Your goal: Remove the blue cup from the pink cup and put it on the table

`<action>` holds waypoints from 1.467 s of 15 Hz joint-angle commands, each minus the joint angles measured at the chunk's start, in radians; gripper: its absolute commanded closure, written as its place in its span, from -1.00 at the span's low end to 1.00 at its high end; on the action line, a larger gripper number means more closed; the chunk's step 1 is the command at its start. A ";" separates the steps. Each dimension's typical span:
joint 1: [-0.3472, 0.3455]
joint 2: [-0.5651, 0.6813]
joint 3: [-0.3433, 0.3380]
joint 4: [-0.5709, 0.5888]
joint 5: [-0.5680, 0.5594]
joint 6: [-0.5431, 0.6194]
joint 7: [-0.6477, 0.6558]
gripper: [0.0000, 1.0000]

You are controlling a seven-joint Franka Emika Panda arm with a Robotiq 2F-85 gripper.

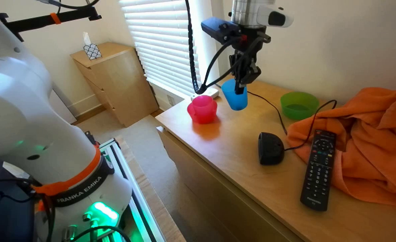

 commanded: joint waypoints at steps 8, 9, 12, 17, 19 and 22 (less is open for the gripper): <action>-0.030 0.284 -0.039 0.226 0.107 -0.041 0.026 0.98; -0.032 0.296 -0.042 0.237 0.103 -0.046 0.039 0.98; -0.035 0.321 -0.055 0.260 0.098 -0.061 0.084 0.98; -0.043 0.320 -0.069 0.266 0.105 -0.096 0.125 0.27; -0.041 0.286 -0.065 0.249 0.109 -0.096 0.113 -0.04; -0.019 0.156 -0.054 0.192 0.083 -0.069 0.098 -0.48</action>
